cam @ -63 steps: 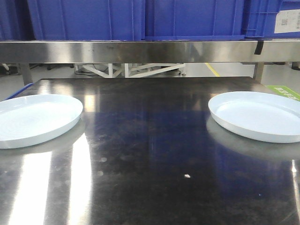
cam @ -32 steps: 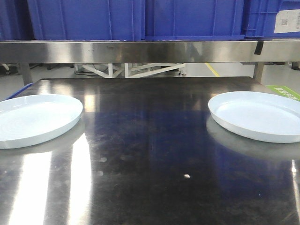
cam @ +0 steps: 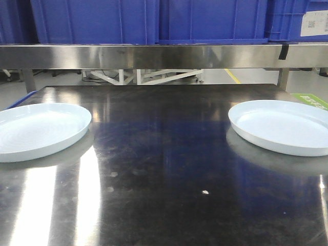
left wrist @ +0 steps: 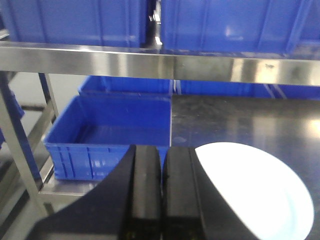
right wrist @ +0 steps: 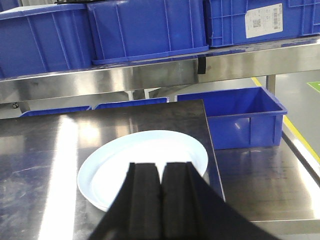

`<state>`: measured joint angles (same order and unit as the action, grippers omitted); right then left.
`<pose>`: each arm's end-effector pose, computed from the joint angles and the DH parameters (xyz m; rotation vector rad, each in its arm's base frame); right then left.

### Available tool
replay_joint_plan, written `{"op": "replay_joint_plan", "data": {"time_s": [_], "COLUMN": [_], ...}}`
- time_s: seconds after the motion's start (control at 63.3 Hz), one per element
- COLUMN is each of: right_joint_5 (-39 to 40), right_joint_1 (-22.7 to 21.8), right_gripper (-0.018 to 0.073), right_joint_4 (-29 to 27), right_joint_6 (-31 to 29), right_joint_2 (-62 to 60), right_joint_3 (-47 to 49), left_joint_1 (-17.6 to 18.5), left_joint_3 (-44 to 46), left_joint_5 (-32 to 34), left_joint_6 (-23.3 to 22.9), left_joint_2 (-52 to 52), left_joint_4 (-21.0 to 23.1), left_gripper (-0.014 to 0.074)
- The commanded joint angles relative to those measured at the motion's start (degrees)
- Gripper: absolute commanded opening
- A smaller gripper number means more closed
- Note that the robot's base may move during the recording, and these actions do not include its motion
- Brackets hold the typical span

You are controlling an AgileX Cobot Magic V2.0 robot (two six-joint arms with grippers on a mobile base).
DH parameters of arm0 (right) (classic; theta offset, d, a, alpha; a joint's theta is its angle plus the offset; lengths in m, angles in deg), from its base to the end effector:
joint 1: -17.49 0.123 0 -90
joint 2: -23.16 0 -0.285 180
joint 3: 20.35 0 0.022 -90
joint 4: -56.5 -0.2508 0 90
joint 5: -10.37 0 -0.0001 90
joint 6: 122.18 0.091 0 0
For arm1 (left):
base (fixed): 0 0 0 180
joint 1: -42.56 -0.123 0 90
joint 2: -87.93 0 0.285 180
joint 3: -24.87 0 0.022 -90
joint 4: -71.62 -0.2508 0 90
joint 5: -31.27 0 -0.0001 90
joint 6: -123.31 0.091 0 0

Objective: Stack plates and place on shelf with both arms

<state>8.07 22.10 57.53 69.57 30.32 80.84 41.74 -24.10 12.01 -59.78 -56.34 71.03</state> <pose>0.0566 0.0045 0.2007 0.0829 1.5422 0.2118 0.1046 0.0018 0.3125 -0.0555 1.8136 -0.0181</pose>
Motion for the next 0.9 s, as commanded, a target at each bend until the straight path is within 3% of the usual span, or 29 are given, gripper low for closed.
{"op": "replay_joint_plan", "data": {"time_s": [0.0,0.111,0.237,0.885], "right_joint_5": [5.2,5.2,5.2,5.2], "right_joint_1": [-0.2,-0.2,-0.2,-0.2], "right_gripper": [0.0048,0.0048,0.0048,0.0048], "right_joint_4": [0.7,0.7,0.7,0.7], "right_joint_6": [-0.2,-0.2,-0.2,-0.2], "right_joint_2": [-1.1,-1.1,-1.1,-1.1], "right_joint_3": [0.9,0.9,0.9,0.9], "left_joint_1": [0.7,0.7,0.7,0.7], "left_joint_3": [11.0,20.5,25.5,26.0], "left_joint_5": [-3.9,-12.5,-16.5,-16.0], "left_joint_6": [0.2,0.7,1.9,1.9], "left_joint_2": [8.0,15.7,19.7,23.9], "left_joint_4": [-0.6,-0.6,-0.4,1.3], "left_gripper": [0.0101,0.0101,0.0101,0.0101]}}
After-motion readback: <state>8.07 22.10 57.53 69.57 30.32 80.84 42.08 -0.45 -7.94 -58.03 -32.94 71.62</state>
